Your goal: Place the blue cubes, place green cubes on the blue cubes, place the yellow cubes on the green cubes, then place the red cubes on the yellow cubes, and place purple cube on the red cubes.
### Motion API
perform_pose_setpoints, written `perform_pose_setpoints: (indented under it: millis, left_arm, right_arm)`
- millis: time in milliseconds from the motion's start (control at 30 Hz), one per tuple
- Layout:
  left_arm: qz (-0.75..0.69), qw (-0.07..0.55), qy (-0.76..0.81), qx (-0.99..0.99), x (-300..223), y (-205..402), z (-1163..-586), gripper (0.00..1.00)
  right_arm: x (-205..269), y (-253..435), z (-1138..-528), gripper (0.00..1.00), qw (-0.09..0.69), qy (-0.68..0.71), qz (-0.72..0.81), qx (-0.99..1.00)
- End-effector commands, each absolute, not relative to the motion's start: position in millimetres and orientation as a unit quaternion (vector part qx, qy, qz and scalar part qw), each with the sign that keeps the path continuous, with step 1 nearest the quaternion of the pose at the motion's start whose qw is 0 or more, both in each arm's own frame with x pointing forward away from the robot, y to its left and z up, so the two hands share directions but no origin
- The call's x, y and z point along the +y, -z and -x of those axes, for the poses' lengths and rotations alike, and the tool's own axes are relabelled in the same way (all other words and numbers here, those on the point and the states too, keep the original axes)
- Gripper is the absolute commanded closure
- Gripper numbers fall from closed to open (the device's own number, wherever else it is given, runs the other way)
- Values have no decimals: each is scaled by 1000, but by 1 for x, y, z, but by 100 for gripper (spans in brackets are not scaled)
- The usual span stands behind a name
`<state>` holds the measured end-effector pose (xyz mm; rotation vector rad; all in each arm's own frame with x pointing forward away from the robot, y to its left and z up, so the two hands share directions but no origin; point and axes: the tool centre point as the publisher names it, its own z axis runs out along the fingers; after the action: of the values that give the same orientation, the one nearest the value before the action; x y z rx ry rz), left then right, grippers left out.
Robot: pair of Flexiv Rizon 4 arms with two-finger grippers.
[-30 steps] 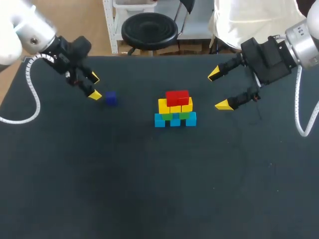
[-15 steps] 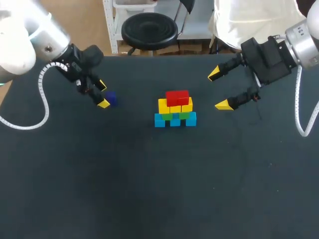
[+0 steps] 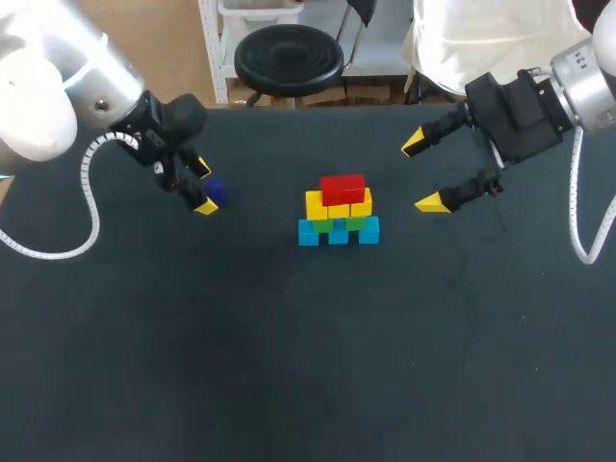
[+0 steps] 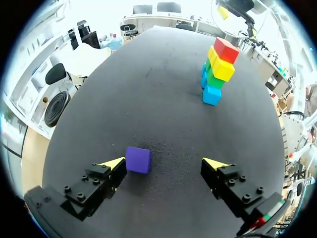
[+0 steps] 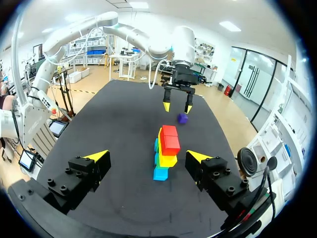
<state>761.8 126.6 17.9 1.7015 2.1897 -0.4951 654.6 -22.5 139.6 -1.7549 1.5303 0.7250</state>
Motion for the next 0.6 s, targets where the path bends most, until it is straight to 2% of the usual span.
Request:
perform_pose_setpoints:
  millis: [33,600]
  left_arm:
    - [-598,161,174,766,123,-17,-763,0]
    - [-596,159,175,767,120,-16,-770,0]
  right_arm:
    - [-23,-139,-655,0,345,-280,676,588]
    - [-23,-139,-655,0,345,-280,676,588]
